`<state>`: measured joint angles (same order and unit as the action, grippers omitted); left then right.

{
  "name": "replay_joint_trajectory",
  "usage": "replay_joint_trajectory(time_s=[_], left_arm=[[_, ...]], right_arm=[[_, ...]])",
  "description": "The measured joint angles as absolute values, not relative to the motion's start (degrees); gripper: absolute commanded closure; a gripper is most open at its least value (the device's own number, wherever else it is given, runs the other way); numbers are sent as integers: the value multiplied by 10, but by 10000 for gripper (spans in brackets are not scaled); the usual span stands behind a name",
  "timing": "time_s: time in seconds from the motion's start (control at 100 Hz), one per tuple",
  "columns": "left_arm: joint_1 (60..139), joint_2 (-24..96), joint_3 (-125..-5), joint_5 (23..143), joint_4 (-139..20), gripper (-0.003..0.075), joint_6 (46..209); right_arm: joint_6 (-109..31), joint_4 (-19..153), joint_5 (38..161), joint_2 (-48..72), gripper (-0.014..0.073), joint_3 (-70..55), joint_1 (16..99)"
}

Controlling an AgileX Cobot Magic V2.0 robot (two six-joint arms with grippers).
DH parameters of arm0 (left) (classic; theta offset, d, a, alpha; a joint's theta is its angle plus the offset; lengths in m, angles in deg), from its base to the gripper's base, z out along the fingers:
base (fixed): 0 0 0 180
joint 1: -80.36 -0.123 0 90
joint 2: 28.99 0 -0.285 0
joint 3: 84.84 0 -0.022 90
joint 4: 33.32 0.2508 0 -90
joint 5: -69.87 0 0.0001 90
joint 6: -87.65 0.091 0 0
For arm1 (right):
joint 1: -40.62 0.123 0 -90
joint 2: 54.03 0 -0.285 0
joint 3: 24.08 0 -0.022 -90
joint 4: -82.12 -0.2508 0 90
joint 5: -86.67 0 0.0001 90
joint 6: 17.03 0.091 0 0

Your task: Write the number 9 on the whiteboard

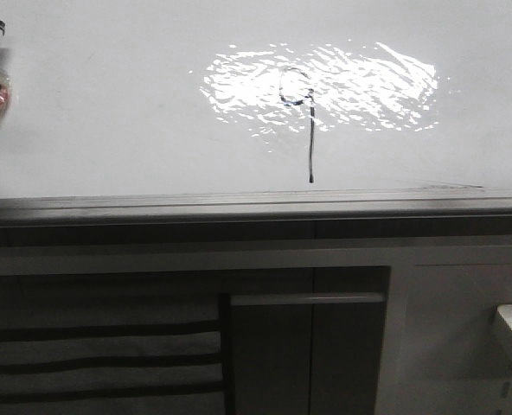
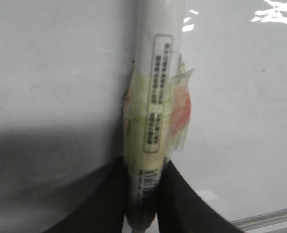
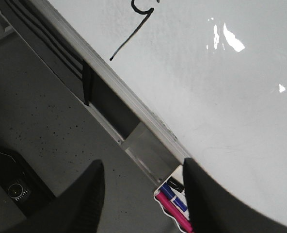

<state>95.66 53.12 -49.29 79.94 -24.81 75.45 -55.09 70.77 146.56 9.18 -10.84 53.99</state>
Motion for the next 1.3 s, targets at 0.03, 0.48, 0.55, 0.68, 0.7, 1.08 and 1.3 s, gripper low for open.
replay_joint_trajectory(time_s=[0.03, 0.48, 0.55, 0.68, 0.7, 1.08, 1.3], left_arm=[[957, 531, -493, 796, -248, 492, 755], [957, 433, -507, 875, -241, 409, 755], [957, 385, -508, 906, -237, 409, 756], [957, 283, -495, 955, -235, 409, 766], [957, 266, -488, 958, -235, 409, 767], [957, 57, -279, 842, -235, 591, 771], [957, 53, -241, 794, -233, 741, 771]], right_arm=[[-551, 708, 1466, 92, 270, -108, 540], [-350, 749, 1456, 68, 273, -108, 540], [-289, 772, 1455, 44, 273, -107, 540], [-234, 781, 1425, -22, 273, -68, 540], [-230, 781, 1416, -36, 273, -55, 540], [-215, 781, 1178, -271, 617, 236, 540], [-214, 781, 1137, -296, 666, 311, 540]])
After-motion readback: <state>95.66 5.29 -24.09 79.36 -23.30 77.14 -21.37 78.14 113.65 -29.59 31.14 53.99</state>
